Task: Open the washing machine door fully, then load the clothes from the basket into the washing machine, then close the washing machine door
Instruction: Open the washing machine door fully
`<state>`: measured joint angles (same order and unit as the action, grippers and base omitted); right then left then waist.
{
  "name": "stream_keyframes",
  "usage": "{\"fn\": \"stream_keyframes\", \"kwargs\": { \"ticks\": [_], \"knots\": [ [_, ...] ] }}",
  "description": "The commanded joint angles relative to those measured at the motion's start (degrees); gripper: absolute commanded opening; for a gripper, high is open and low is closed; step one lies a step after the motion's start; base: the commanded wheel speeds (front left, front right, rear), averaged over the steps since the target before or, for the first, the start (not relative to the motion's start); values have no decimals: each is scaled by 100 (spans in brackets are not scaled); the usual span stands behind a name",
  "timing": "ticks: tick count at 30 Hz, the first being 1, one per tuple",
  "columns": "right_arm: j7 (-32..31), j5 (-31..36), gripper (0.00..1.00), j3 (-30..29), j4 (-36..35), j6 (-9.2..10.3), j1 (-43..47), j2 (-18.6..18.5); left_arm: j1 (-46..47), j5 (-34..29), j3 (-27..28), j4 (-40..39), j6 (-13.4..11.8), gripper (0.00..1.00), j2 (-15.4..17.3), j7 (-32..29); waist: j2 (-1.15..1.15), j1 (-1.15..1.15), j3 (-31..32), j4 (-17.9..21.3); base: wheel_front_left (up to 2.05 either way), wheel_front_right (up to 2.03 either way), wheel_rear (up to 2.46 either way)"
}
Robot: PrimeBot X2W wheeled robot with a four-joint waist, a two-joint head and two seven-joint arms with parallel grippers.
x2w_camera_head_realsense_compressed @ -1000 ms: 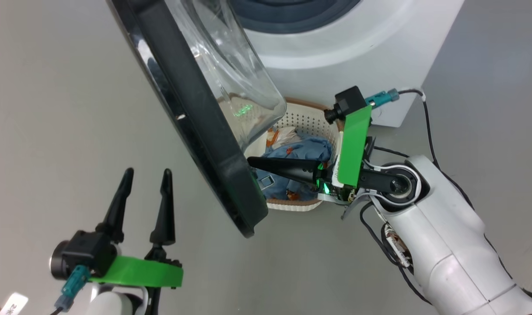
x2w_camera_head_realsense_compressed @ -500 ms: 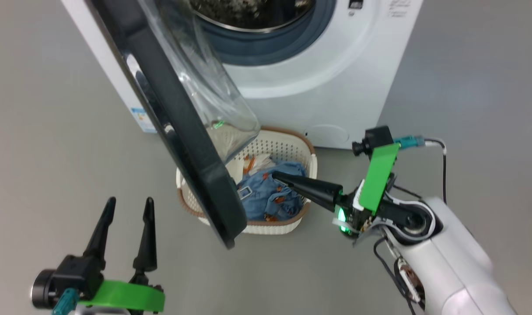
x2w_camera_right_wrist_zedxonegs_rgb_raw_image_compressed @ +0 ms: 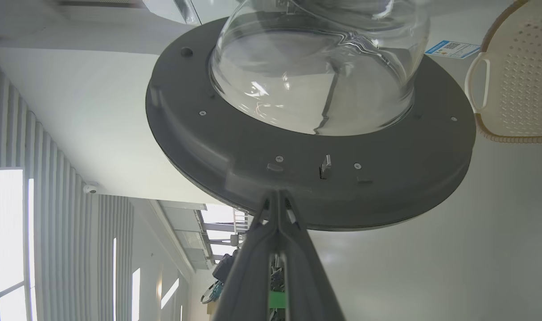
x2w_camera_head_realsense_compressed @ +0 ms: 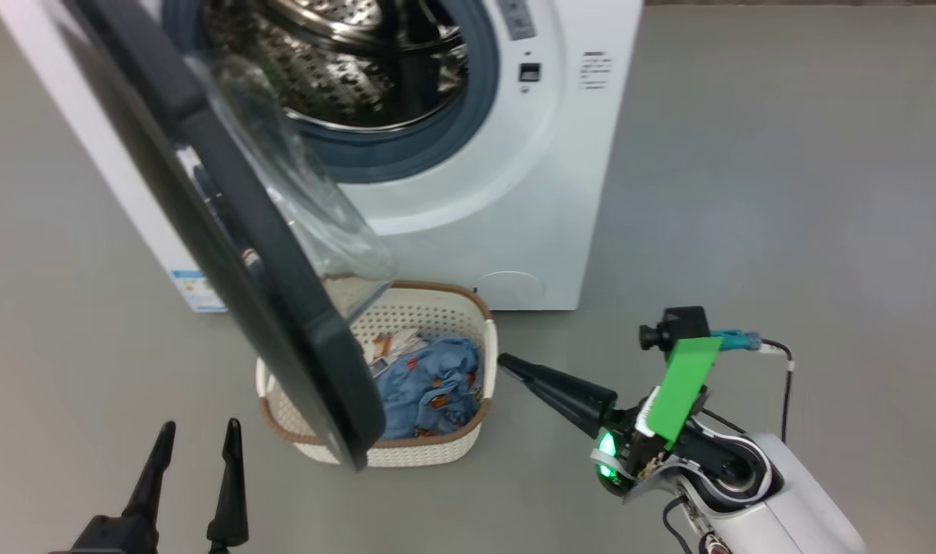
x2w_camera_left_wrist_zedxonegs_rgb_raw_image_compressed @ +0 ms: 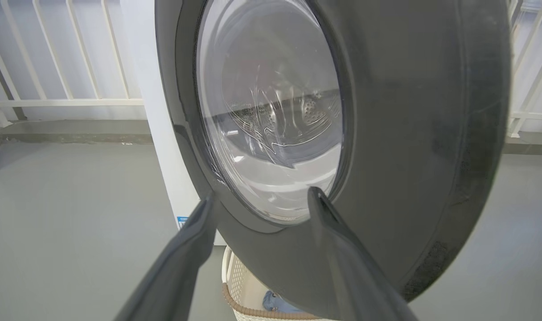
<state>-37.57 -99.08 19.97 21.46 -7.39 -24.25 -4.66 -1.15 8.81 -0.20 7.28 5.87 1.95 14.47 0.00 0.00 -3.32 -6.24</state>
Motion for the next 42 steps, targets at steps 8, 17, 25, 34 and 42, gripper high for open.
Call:
{"fn": "stream_keyframes", "kwargs": {
  "ticks": [8, 17, 25, 34, 42],
  "knots": [
    [305, -168, 0, -166, -490, -10, 340, 45, 10, -1, 262, -230, 14, 100, 93, 52, 0, 0, 156, 393, 0, 0, 0],
    [1299, 380, 100, -525, -872, -10, 430, 62, 13, -10, 277, -253, 6, 100, 93, 52, 0, 0, 160, 511, 0, 0, 0],
    [3391, 2332, 100, -655, -975, -10, 255, -112, -21, 18, 293, -315, -22, 100, 93, 52, 0, 0, 137, 581, 0, 0, 0],
    [5085, 4439, 100, -443, -689, -10, 68, -606, -68, 54, 245, -365, -65, 100, 93, 52, 0, 0, 164, 639, 0, 0, 0],
    [5253, 6133, 100, -1134, -969, -10, 422, -440, -91, 49, 243, -444, -101, 100, 93, 52, 0, 0, 115, 674, 0, 0, 0]
  ]
}}
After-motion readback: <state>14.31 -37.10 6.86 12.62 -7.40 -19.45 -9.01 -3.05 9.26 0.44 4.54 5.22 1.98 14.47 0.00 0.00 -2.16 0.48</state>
